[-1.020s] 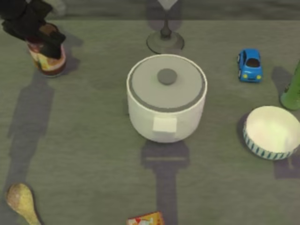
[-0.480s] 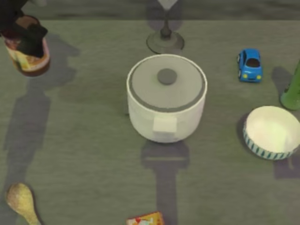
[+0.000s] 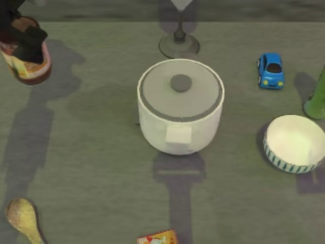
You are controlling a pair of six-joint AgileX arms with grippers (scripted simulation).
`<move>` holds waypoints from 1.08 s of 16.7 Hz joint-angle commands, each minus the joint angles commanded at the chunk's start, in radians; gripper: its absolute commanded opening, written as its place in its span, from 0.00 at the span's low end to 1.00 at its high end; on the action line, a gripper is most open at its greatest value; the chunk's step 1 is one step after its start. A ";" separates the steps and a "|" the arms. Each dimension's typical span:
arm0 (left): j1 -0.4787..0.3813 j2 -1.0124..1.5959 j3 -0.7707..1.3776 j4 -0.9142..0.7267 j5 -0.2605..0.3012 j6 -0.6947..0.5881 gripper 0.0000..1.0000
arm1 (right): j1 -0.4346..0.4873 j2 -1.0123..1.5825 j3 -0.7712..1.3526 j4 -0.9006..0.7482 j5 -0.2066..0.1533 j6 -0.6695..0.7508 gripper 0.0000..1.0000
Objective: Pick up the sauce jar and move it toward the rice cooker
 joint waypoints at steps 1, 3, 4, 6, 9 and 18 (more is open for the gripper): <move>-0.005 -0.003 -0.007 0.005 -0.004 -0.011 0.00 | 0.000 0.000 0.000 0.000 0.000 0.000 1.00; -0.026 -0.015 -0.040 0.028 -0.023 -0.067 0.00 | 0.000 0.000 0.000 0.000 0.000 0.000 1.00; -0.042 -0.025 -0.065 0.044 -0.036 -0.111 0.00 | 0.000 0.000 0.000 0.000 0.000 0.000 1.00; -0.085 -0.047 -0.128 0.084 -0.070 -0.230 0.00 | 0.000 0.000 0.000 0.000 0.000 0.000 1.00; -0.161 -0.095 -0.246 0.160 -0.131 -0.473 0.00 | 0.000 0.000 0.000 0.000 0.000 0.000 1.00; -0.332 -0.224 -0.525 0.349 -0.273 -0.952 0.00 | 0.000 0.000 0.000 0.000 0.000 0.000 1.00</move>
